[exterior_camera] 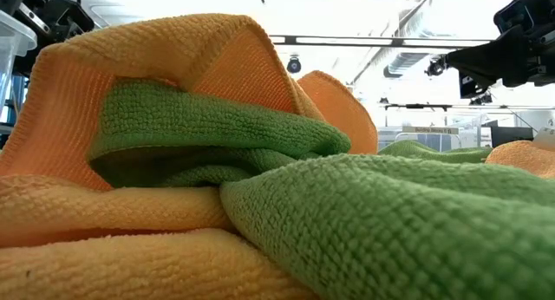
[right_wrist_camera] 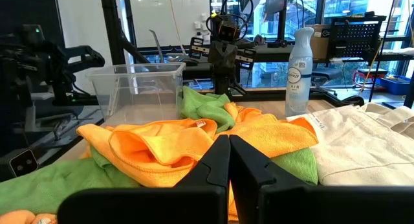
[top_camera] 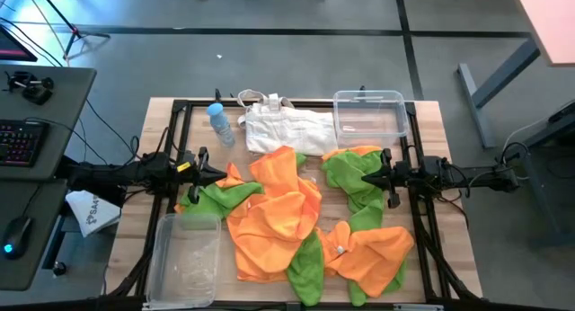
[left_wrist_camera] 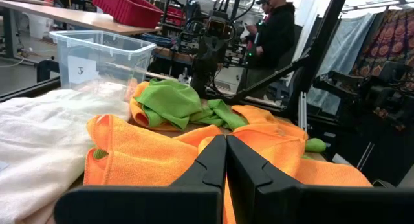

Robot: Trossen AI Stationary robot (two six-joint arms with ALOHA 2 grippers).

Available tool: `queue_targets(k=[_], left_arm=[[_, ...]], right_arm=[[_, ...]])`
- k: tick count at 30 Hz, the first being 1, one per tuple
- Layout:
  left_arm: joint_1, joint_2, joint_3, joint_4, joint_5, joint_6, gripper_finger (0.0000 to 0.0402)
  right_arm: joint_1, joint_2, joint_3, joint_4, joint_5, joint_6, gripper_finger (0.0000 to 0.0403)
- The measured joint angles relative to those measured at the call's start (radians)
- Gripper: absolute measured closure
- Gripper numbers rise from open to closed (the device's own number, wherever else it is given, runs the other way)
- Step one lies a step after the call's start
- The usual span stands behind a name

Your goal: Sort microfiber towel by color & place in baskets

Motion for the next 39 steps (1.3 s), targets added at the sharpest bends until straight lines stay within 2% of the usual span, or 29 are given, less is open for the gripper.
queue_targets(k=[33, 39], left_arm=[[0.000, 0.000, 0.000, 0.000, 0.000, 0.000, 0.0401], [0.000, 0.000, 0.000, 0.000, 0.000, 0.000, 0.0401]], right_arm=[[0.000, 0.000, 0.000, 0.007, 0.009, 0.018, 0.0402], [0.000, 0.000, 0.027, 0.012, 0.103, 0.028, 0.0402]])
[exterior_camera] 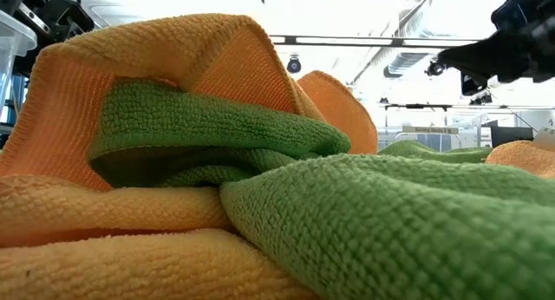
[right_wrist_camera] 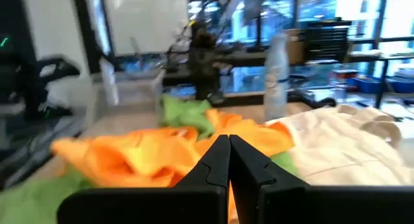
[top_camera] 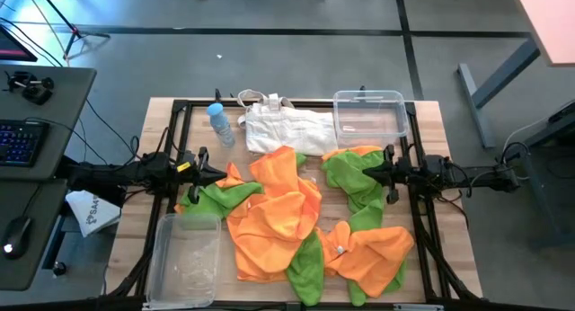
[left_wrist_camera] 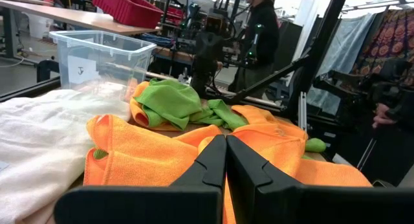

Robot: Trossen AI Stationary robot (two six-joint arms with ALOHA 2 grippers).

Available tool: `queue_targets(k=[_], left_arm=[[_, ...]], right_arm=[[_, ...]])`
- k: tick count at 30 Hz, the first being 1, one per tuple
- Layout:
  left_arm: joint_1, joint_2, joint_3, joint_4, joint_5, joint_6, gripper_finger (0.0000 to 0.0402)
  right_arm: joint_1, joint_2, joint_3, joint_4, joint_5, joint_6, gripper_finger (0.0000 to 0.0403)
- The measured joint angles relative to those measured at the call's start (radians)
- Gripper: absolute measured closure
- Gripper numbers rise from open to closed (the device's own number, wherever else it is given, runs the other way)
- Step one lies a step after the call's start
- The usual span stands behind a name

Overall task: Sort microfiber towel by color & place in baskets
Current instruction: Put the orange microfiber cloth into the top transparent bin

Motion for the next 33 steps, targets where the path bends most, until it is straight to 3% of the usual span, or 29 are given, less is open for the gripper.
queue_targets(k=[5, 9, 18, 23, 27, 33], left_arm=[[0.000, 0.000, 0.000, 0.000, 0.000, 0.000, 0.0401], [0.000, 0.000, 0.000, 0.000, 0.000, 0.000, 0.0401], [0.000, 0.000, 0.000, 0.000, 0.000, 0.000, 0.0401], [0.000, 0.000, 0.000, 0.000, 0.000, 0.000, 0.0401], [0.000, 0.000, 0.000, 0.000, 0.000, 0.000, 0.0401], [0.000, 0.000, 0.000, 0.000, 0.000, 0.000, 0.0401]], right_arm=[[0.000, 0.034, 0.090, -0.045, 0.016, 0.013, 0.0402], [0.000, 0.170, 0.252, -0.155, 0.075, 0.017, 0.0402], [0.018, 0.710, 0.738, -0.490, 0.107, 0.105, 0.0403], [0.067, 0.999, 1.021, -0.647, 0.180, 0.144, 0.0403], [0.074, 1.197, 1.261, -0.804, 0.236, 0.326, 0.0403], [0.081, 1.446, 1.578, -1.032, 0.213, 0.331, 0.0403]])
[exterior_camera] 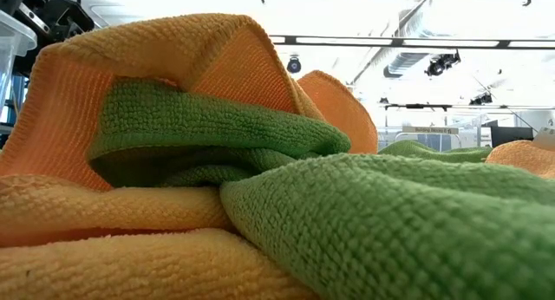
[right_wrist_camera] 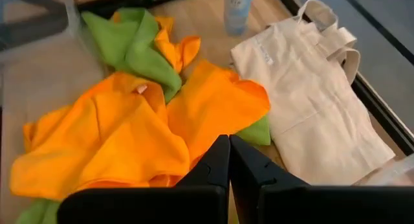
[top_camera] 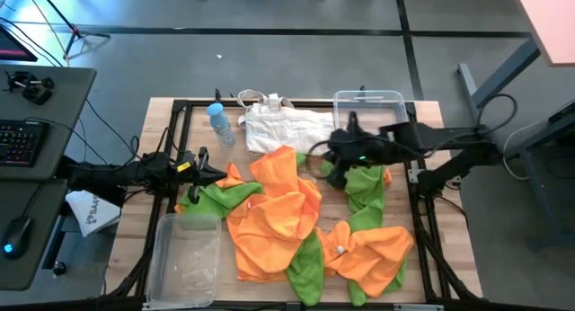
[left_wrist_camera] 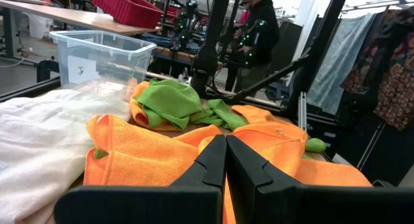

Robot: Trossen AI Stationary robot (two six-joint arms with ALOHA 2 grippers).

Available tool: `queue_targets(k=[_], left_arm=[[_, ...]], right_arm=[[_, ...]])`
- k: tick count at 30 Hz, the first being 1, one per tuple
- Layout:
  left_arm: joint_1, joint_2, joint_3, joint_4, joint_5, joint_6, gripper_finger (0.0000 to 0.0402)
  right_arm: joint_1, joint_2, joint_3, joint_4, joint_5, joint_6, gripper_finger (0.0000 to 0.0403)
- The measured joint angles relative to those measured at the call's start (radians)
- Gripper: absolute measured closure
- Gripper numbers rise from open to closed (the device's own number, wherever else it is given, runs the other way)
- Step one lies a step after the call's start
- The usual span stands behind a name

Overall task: Sort microfiber towel by color & place in baskets
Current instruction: Put the orange microfiber cloth into the top transparent bin

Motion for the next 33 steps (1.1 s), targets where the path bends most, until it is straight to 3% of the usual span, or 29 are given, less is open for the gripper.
queue_targets(k=[7, 13, 25, 33], left_arm=[[0.000, 0.000, 0.000, 0.000, 0.000, 0.000, 0.0401], [0.000, 0.000, 0.000, 0.000, 0.000, 0.000, 0.0401], [0.000, 0.000, 0.000, 0.000, 0.000, 0.000, 0.0401], [0.000, 0.000, 0.000, 0.000, 0.000, 0.000, 0.0401]], right_arm=[[0.023, 0.251, 0.259, -0.212, -0.005, 0.010, 0.0403], [0.023, 0.404, 0.357, -0.319, -0.013, 0.072, 0.0382], [0.035, 0.633, 0.359, -0.232, -0.082, -0.134, 0.0242], [0.052, 0.746, 0.360, -0.006, -0.140, -0.375, 0.0211]])
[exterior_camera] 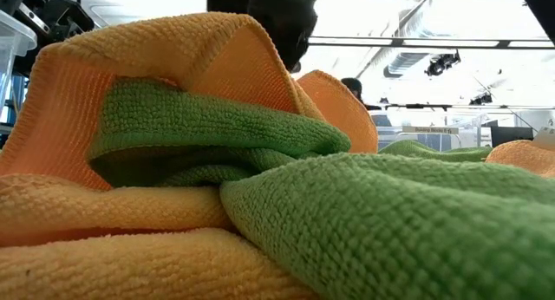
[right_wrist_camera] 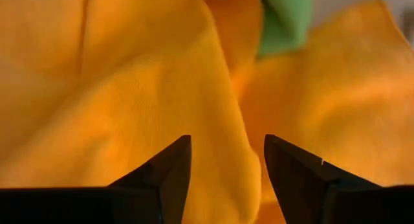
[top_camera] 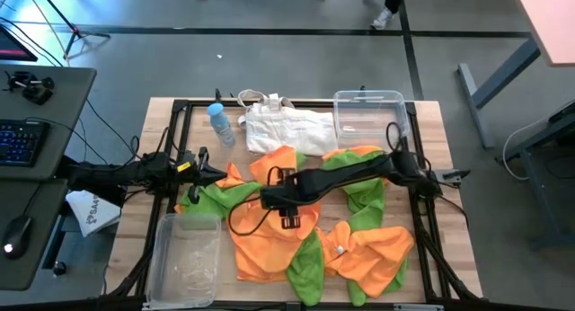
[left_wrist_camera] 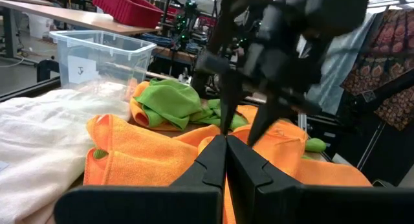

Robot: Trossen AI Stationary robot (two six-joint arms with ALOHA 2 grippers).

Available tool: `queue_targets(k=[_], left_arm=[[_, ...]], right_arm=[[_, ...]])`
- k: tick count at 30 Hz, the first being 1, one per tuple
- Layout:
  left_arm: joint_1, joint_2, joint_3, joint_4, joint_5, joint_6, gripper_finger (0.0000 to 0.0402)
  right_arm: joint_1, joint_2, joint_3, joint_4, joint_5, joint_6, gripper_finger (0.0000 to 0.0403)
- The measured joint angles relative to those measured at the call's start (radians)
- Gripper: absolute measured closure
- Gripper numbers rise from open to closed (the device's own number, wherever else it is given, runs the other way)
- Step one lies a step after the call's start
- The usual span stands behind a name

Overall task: Sort microfiber towel by color & place in baskets
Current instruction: Put the orange microfiber cloth into the top transparent bin

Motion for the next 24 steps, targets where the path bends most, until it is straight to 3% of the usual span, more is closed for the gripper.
queue_targets(k=[5, 17, 20, 24], left_arm=[[0.000, 0.000, 0.000, 0.000, 0.000, 0.000, 0.0401], [0.000, 0.000, 0.000, 0.000, 0.000, 0.000, 0.0401], [0.000, 0.000, 0.000, 0.000, 0.000, 0.000, 0.0401], [0.000, 0.000, 0.000, 0.000, 0.000, 0.000, 0.0401]], right_arm=[[0.000, 0.062, 0.000, 0.046, 0.002, -0.088, 0.0210], [-0.011, 0.150, 0.000, 0.063, -0.018, -0.048, 0.0216], [-0.010, 0.151, 0.009, 0.045, -0.018, 0.009, 0.0251], [-0.002, 0.151, 0.076, -0.035, -0.039, 0.085, 0.0345]])
